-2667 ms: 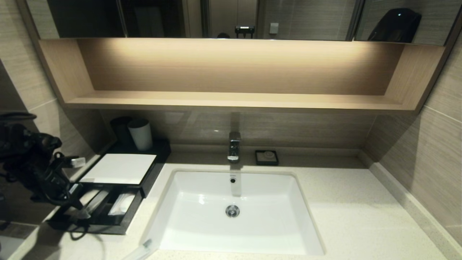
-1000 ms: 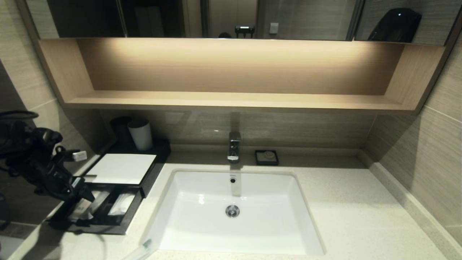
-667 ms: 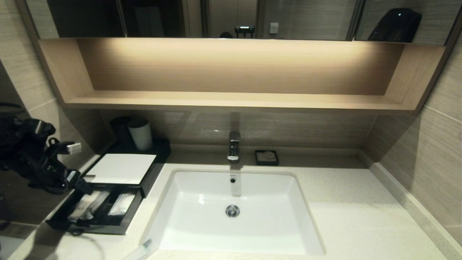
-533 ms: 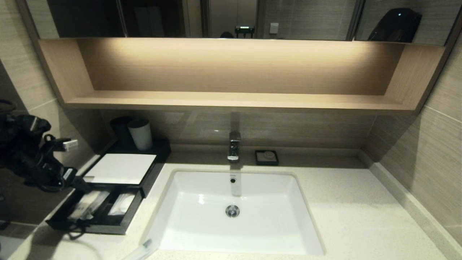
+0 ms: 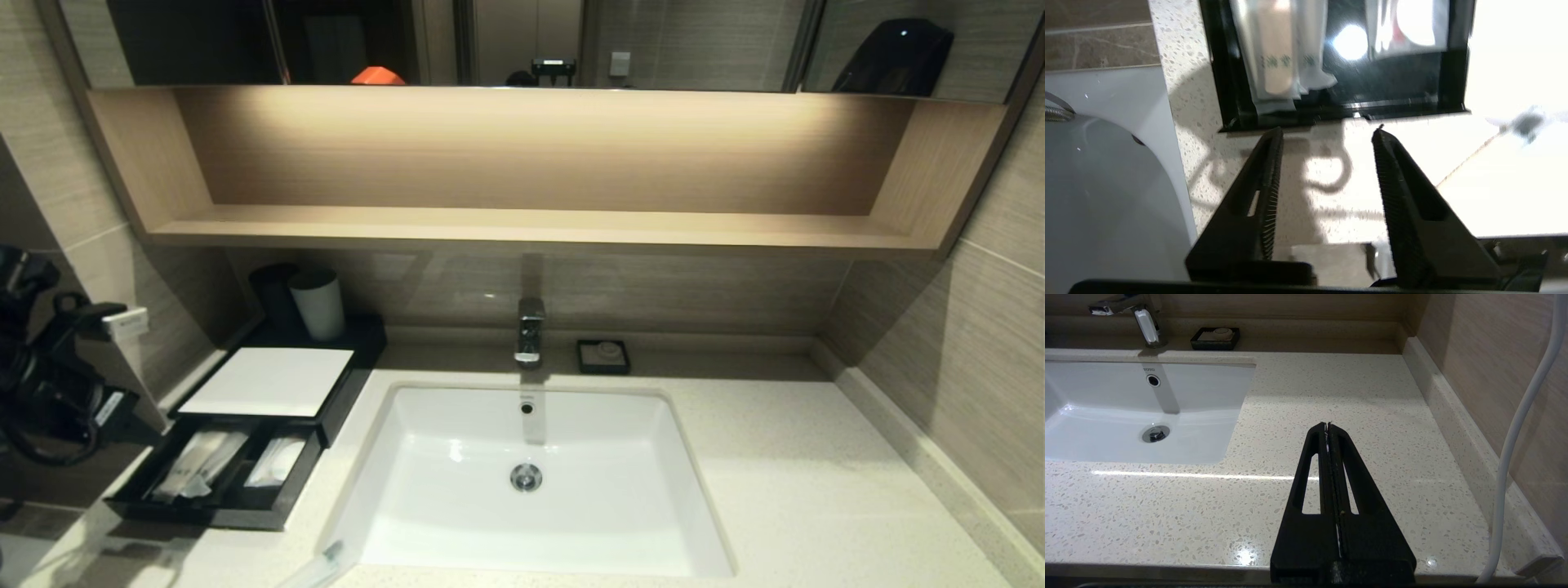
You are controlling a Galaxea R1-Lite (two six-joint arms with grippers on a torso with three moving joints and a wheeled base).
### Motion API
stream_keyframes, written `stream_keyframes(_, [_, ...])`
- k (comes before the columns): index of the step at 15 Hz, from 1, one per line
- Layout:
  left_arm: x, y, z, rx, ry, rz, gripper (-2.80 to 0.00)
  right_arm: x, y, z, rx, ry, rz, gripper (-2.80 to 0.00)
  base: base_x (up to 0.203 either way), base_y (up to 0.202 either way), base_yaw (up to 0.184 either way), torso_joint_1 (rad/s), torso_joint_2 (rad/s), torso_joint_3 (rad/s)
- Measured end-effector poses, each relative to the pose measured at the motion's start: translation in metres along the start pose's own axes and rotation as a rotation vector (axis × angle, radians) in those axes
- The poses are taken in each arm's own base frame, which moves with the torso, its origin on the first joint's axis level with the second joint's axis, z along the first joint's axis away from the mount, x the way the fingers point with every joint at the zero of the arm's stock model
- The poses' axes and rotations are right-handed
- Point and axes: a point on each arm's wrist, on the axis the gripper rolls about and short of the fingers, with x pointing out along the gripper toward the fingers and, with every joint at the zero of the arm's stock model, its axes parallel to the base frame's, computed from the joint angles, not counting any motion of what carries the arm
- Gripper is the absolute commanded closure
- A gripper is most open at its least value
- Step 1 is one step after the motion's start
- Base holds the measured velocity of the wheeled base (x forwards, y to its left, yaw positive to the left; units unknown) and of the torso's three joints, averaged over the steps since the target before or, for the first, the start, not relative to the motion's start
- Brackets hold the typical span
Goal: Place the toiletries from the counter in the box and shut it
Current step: Place the bathroom toiletry into the drawer
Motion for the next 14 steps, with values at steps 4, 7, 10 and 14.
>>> stream_keyframes(4, [-0.014, -0.021, -0.028, 0.155, -0.03, -0.025, 0.0, 0.0, 0.0, 0.0, 0.0, 0.0, 0.0, 0.0, 0.0, 0.0, 0.0, 0.0, 0.0, 0.0])
stream_keyframes(7, [-0.018, -0.033, -0.046, 0.262, -0.036, -0.022, 0.0, 0.0, 0.0, 0.0, 0.0, 0.0, 0.0, 0.0, 0.0, 0.0, 0.0, 0.0, 0.0, 0.0])
stream_keyframes(10, [-0.016, -0.043, -0.067, 0.376, -0.003, -0.046, 0.0, 0.0, 0.0, 0.0, 0.0, 0.0, -0.001, 0.0, 0.0, 0.0, 0.0, 0.0, 0.0, 0.0])
stream_keyframes(14, [-0.013, -0.055, -0.091, 0.534, 0.029, -0.08, 0.0, 0.0, 0.0, 0.0, 0.0, 0.0, 0.0, 0.0, 0.0, 0.0, 0.0, 0.0, 0.0, 0.0])
